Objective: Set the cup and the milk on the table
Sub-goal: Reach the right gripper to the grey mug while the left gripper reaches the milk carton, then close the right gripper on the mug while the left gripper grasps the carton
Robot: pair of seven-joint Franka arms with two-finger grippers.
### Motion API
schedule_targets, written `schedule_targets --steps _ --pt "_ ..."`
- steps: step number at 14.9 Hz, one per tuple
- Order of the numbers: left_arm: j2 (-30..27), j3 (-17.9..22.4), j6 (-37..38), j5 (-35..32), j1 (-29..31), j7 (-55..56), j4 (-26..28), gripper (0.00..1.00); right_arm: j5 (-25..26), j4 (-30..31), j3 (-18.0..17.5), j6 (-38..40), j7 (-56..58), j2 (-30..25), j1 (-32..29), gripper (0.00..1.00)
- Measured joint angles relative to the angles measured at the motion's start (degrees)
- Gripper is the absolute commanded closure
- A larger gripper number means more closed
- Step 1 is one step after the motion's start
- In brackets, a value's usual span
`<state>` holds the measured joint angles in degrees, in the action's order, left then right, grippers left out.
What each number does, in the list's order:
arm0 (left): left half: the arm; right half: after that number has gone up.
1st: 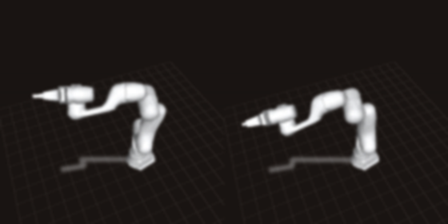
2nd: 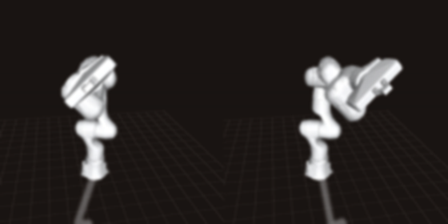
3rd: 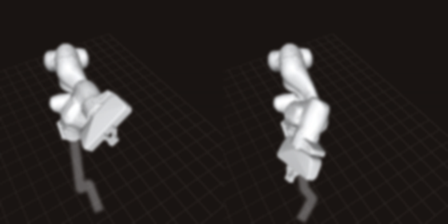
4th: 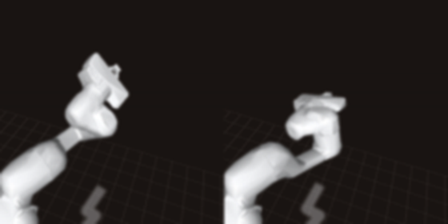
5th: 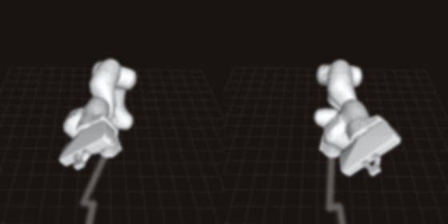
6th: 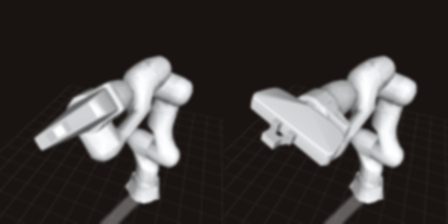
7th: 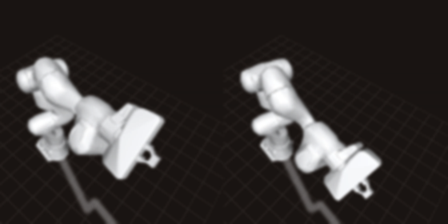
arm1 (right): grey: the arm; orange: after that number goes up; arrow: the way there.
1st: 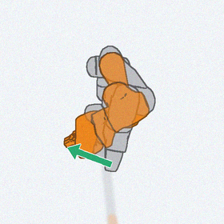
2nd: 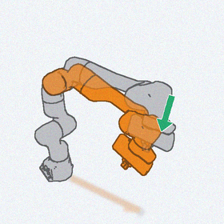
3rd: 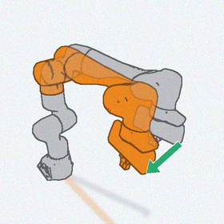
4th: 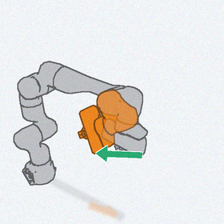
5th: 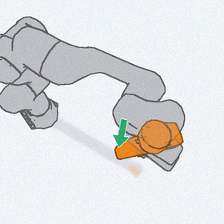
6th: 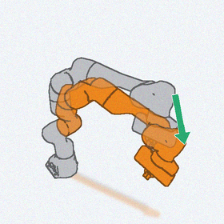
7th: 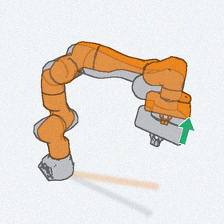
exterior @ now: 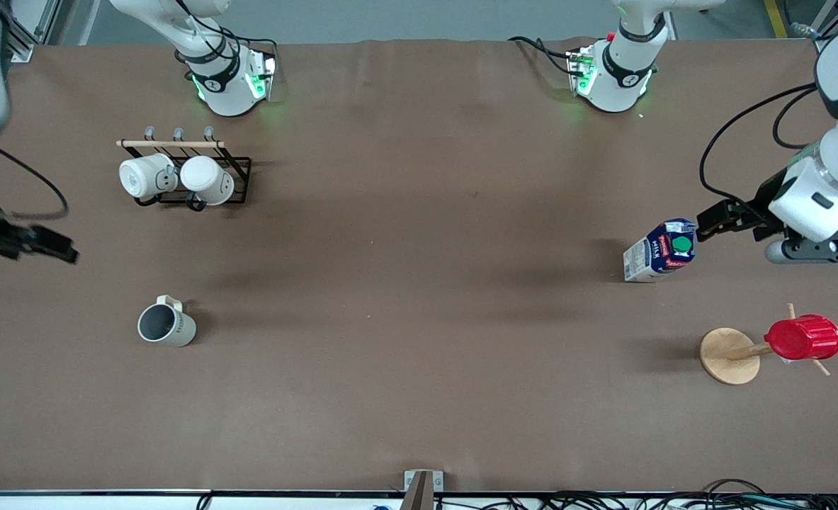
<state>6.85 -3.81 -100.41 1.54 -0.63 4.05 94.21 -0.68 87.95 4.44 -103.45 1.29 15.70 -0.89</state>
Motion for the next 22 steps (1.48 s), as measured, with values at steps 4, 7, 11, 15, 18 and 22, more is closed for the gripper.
schedule_targets --steps 4,7,11,15,18,22 --pt "2.6 0.01 -3.07 0.0 1.38 -1.94 2.02 0.02 0.11 0.8 0.55 -10.87 5.62 10.92 0.07 0.0" --pt "3.57 -0.04 -9.76 0.0 1.39 -1.97 7.1 0.02 0.12 4.25 0.87 -20.85 7.43 14.83 0.05 0.0" --pt "4.36 -0.05 -13.56 -0.02 1.38 -2.0 10.69 0.02 0.14 11.67 0.88 -30.21 9.25 15.15 0.05 0.0" --pt "5.03 -0.03 -16.36 -0.79 1.39 -2.06 13.37 0.02 0.2 14.86 0.87 -34.26 9.49 15.24 0.08 0.04" --pt "5.16 -0.03 -17.74 -0.88 1.4 -2.07 15.79 0.02 0.21 15.39 0.88 -35.77 9.49 16.06 0.08 0.24" --pt "5.24 0.02 -19.33 -0.89 1.44 -2.08 17.9 0.03 0.21 15.74 0.88 -36.08 9.5 16.69 0.08 0.8"
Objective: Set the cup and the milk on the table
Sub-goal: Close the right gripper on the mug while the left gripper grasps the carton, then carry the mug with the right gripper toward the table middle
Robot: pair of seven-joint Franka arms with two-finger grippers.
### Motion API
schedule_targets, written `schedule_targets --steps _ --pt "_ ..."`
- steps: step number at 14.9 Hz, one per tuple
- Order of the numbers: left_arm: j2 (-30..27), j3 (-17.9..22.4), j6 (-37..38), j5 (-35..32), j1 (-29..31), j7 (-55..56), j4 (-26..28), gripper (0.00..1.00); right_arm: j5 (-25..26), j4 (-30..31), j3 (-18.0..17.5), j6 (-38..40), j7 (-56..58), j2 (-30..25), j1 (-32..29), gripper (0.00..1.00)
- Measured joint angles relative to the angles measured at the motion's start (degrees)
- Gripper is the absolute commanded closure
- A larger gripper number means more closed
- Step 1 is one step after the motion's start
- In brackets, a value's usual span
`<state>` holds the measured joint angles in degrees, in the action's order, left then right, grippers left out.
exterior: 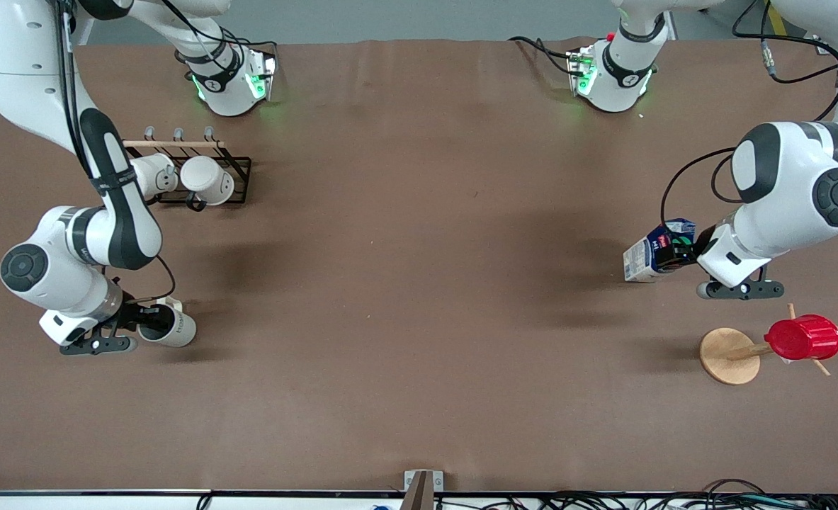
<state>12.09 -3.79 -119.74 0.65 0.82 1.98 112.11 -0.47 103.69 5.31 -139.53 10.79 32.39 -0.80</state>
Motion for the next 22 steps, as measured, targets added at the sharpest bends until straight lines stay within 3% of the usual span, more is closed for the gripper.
schedule_targets --steps 2,9,13,16,19,20,22 --pt "0.01 0.02 -0.82 -0.04 0.19 0.0 1.3 0.03 0.0 0.41 0.0 -0.08 -0.01 0.0 0.0 0.99" --pt "-0.02 -0.04 -1.46 -2.12 2.01 -0.13 4.03 0.04 -0.43 -1.0 -0.03 1.12 -1.17 -0.16 0.08 1.0" --pt "-0.13 -0.56 -1.4 -2.12 1.93 -0.13 5.27 0.05 -0.51 -7.63 -0.56 12.42 -15.82 -1.9 3.03 1.0" --pt "-0.23 -0.63 -0.39 -2.12 1.87 -0.13 5.53 0.14 -0.55 -10.62 -2.71 18.19 -26.24 -3.52 7.08 1.0" --pt "-0.64 -0.64 1.37 -2.12 1.81 -0.14 5.59 0.25 -0.43 -11.56 -10.07 19.96 -38.23 -3.66 8.11 1.0" --pt "-0.79 -0.65 1.77 -2.12 1.8 -0.14 5.63 0.32 -0.28 -11.68 -12.92 19.96 -42.39 -3.65 8.38 1.0" --pt "-0.96 -0.65 2.57 -2.12 1.79 -0.14 5.71 0.62 0.46 -11.87 -17.83 19.95 -49.62 -3.66 9.16 1.0"
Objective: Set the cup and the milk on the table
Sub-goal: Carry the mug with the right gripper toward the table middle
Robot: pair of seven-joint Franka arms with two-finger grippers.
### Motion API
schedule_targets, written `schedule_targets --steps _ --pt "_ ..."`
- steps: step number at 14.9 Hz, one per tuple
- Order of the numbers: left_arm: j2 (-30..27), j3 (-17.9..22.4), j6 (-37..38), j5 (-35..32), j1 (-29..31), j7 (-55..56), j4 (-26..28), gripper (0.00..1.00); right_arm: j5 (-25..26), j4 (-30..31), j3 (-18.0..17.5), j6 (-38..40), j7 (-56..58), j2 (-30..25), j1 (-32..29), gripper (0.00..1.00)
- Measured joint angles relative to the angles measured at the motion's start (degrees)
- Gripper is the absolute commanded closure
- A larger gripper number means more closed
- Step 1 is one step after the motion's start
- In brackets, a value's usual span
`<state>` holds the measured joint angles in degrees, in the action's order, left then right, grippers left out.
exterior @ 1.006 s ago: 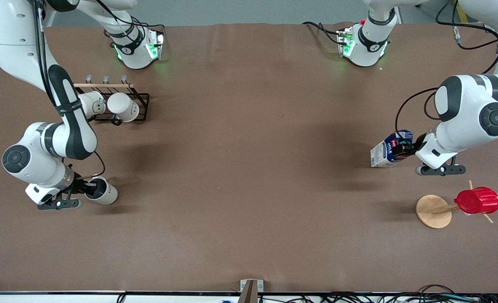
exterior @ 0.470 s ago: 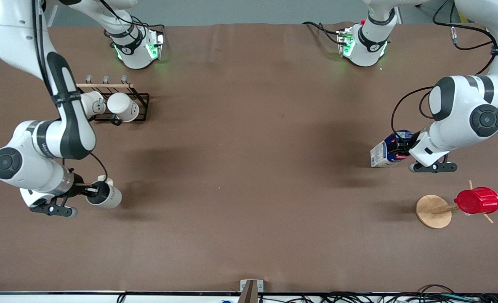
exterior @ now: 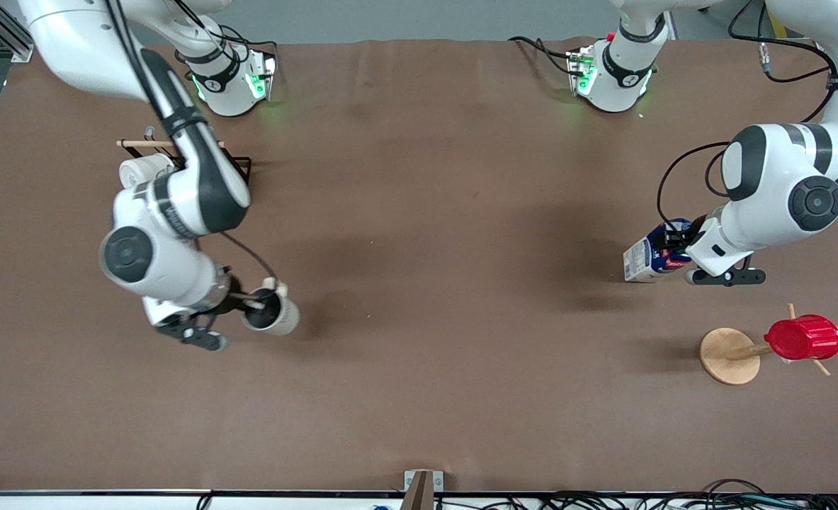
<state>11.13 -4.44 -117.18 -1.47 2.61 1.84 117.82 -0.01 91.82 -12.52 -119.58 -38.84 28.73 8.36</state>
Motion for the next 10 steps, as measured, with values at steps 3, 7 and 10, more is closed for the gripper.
schedule_targets --steps 3,7,10 --pt "-0.09 0.0 0.25 0.0 -0.06 -0.01 0.06 0.91 0.74 -0.11 -3.28 0.0 -9.61 0.1 3.52 1.0" --pt "-0.22 -0.08 0.09 0.0 -0.35 -3.63 -2.75 0.98 4.11 -0.14 -3.59 -0.33 -20.07 1.62 9.93 0.99" --pt "-0.17 -0.16 0.1 0.0 -2.42 -4.17 -6.52 0.99 4.38 -0.13 -3.59 -3.86 -21.16 3.84 12.36 0.98"
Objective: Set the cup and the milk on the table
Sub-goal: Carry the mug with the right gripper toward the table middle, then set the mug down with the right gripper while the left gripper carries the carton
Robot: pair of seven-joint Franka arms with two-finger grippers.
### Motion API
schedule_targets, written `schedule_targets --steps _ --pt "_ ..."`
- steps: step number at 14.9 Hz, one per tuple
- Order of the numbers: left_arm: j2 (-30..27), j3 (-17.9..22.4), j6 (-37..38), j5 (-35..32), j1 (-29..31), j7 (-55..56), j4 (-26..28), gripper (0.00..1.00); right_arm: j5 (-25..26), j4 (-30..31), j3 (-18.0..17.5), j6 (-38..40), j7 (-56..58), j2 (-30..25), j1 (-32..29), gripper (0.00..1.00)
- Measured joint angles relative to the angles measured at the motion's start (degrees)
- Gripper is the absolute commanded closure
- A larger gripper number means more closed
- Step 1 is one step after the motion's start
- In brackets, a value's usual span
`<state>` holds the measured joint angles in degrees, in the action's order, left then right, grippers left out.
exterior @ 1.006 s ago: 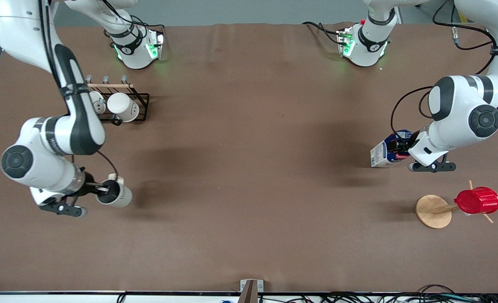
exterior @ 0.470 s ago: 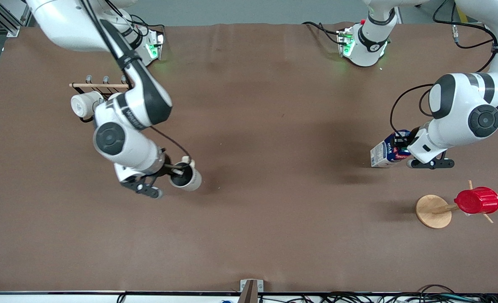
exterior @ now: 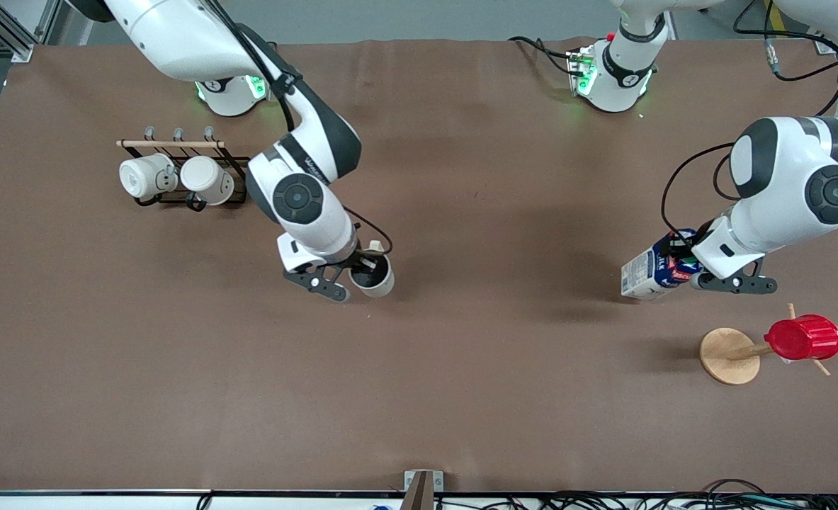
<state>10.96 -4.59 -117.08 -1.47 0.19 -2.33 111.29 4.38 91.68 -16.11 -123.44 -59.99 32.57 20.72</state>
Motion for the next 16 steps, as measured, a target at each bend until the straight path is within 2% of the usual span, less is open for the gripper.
schedule_targets --steps 4,10,11,12,13,14,16 --pt "2.12 -0.11 0.2 0.0 -5.5 4.73 -5.37 0.99 0.1 0.0 0.0 -3.23 -0.79 2.64 2.95 0.98" --pt "9.19 -0.3 0.33 0.0 -15.27 17.23 -14.43 0.99 0.13 1.2 0.02 -8.27 -2.32 5.48 5.7 0.95" --pt "10.14 -0.32 0.33 0.0 -16.65 18.69 -15.72 0.99 0.14 1.85 0.06 -9.55 -2.67 5.88 5.7 0.86" --pt "10.98 -0.35 0.35 0.0 -17.98 20.17 -17.01 0.99 0.15 2.31 0.11 -10.14 -3.03 6.15 5.7 0.69" --pt "11.71 -0.37 0.52 0.01 -19.39 21.81 -18.34 0.99 0.15 2.52 0.13 -10.32 -3.46 6.33 5.7 0.4" --pt "12.35 -0.38 0.95 0.01 -20.81 23.48 -19.52 0.99 0.15 2.54 0.13 -10.32 -3.7 6.39 5.7 0.0" --pt "13.37 -0.39 1.79 0.0 -23.82 26.72 -21.17 0.99 0.15 2.53 0.13 -10.32 -3.85 6.38 5.7 0.0"
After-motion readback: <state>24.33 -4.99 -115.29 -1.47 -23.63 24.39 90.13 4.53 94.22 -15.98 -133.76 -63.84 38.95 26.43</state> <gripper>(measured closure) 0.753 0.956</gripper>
